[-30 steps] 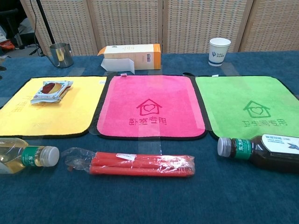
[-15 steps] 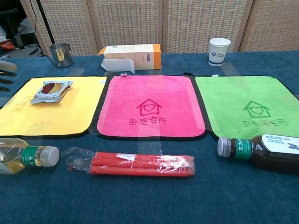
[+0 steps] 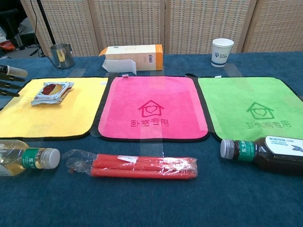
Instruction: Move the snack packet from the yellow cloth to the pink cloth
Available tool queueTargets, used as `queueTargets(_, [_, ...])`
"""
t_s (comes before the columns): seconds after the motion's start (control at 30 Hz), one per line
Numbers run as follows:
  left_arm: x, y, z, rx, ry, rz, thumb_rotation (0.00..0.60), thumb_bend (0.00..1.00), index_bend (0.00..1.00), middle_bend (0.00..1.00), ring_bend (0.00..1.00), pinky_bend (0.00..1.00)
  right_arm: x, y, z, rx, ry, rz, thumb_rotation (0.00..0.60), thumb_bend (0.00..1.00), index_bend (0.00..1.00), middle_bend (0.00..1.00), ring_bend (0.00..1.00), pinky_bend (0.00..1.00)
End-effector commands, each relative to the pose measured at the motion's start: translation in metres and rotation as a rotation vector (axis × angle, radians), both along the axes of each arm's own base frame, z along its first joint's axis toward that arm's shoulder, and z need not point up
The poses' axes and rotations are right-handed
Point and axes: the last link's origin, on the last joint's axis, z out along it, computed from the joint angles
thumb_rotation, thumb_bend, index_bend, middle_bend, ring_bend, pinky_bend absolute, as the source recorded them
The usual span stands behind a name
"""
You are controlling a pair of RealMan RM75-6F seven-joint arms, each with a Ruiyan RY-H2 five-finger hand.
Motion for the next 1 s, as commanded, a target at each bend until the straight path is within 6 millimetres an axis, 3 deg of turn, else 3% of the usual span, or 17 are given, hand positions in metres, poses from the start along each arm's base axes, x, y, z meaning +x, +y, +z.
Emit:
queueTargets(0.03, [0.004,0.0,-0.004,-0.001,-0.012,-0.007,0.6,0.32,0.0,0.0,0.0,0.0,0.0,0.0,0.0,0.0,0.0,0.001,0.6,0.26,0.1,0.0,0.0,0.0])
queueTargets(0.77, [0.025,-0.002,-0.031,-0.029,-0.073,-0.043,0.6,0.32,0.0,0.0,0.0,0.0,0.01,0.003,0.009,-0.097,-0.039,0.08,0.6,0.26,0.1,0.0,0.0,0.0])
queueTargets(1.0, [0.04,0.0,-0.044,-0.047,-0.089,-0.079,0.6,0.32,0.0,0.0,0.0,0.0,0.011,0.004,0.01,-0.099,-0.039,0.08,0.6,0.26,0.1,0.0,0.0,0.0])
